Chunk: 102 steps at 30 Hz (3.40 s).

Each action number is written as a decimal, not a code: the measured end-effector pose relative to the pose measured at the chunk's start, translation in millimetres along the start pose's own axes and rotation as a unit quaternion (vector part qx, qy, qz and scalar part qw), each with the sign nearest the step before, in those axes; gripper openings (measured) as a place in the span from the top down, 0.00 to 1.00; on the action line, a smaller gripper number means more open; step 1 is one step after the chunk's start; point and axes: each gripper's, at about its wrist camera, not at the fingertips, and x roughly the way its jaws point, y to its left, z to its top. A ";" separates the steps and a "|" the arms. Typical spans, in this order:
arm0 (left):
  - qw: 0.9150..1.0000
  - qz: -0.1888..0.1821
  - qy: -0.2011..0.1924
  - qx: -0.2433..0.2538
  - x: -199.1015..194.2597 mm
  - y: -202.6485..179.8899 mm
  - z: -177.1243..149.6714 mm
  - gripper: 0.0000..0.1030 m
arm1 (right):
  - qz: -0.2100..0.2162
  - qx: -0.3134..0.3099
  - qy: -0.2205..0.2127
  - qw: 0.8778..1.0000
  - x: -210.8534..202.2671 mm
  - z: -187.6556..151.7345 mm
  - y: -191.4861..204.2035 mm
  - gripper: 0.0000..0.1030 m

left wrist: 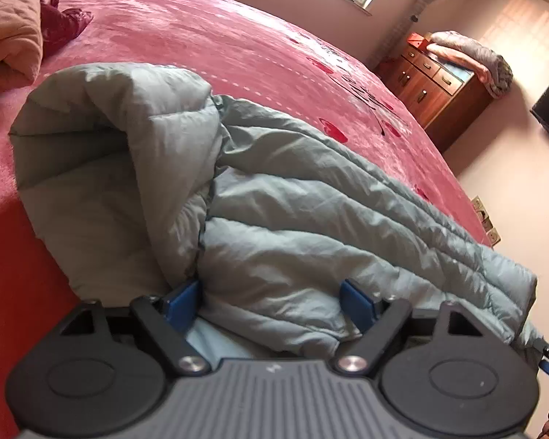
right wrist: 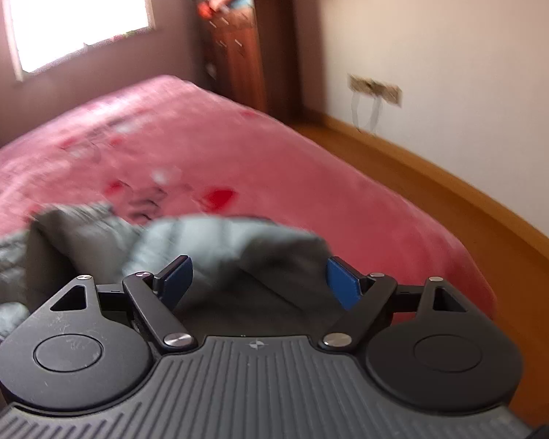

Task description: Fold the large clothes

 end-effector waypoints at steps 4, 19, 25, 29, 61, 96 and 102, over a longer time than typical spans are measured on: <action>1.000 0.011 -0.004 0.008 4.9 -3.1 0.4 0.31 | -0.014 0.040 0.057 0.997 25.5 -14.0 -21.3 0.00; 0.999 -0.031 -0.034 0.018 26.5 -24.0 71.6 0.91 | 0.043 0.001 -0.027 0.999 64.4 25.0 35.9 0.75; 0.993 -0.023 -0.101 0.053 52.7 -46.9 146.0 0.91 | 0.047 -0.034 -0.085 0.995 77.6 76.8 71.2 0.75; 0.990 0.002 -0.125 0.061 93.9 -56.5 197.9 0.91 | 0.020 -0.065 -0.125 0.990 105.0 108.6 93.8 0.75; 0.982 0.104 -0.123 0.098 -31.2 10.4 120.5 0.25 | -0.055 -0.058 -0.136 0.987 68.2 51.1 95.2 0.01; 0.987 0.091 -0.133 -0.016 -97.6 45.2 31.5 0.97 | 0.045 -0.060 -0.003 0.997 -34.3 -57.7 114.0 0.00; 0.970 0.142 -0.190 -0.047 -129.0 89.7 94.5 0.96 | 0.044 -0.100 0.003 0.994 -35.2 -65.6 126.4 0.00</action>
